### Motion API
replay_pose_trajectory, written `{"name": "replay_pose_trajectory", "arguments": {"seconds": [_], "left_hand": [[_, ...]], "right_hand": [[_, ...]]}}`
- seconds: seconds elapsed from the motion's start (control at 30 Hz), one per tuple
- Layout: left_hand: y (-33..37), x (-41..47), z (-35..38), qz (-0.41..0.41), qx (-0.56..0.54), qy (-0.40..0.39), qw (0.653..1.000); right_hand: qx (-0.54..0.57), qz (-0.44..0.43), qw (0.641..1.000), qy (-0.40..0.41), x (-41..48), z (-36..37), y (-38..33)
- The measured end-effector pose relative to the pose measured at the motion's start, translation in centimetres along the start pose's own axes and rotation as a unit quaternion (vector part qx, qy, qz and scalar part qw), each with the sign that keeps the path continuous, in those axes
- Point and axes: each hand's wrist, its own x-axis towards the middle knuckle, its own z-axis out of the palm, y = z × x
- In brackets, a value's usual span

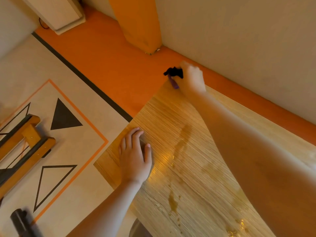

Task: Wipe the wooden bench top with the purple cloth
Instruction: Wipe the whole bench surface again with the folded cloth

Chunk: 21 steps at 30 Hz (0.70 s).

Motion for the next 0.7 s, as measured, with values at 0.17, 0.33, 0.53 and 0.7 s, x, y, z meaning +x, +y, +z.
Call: {"name": "replay_pose_trajectory", "arguments": {"seconds": [0.17, 0.33, 0.53, 0.7], "left_hand": [[0.1, 0.0, 0.0, -0.002, 0.003, 0.004, 1.000], [0.1, 0.1, -0.1, -0.001, 0.011, 0.001, 1.000], [0.1, 0.1, -0.1, -0.002, 0.007, 0.003, 1.000], [-0.1, 0.1, 0.0, 0.000, 0.001, 0.003, 1.000]], "right_hand": [[0.034, -0.090, 0.991, -0.088, -4.5, 2.7, -3.0], [0.026, -0.148, 0.977, -0.154, -5.3, 2.6, -3.8], [-0.028, -0.028, 0.997, -0.061, -0.9, -0.2, -0.3], [-0.029, -0.018, 0.999, -0.031, -1.5, 0.4, -1.1]]}}
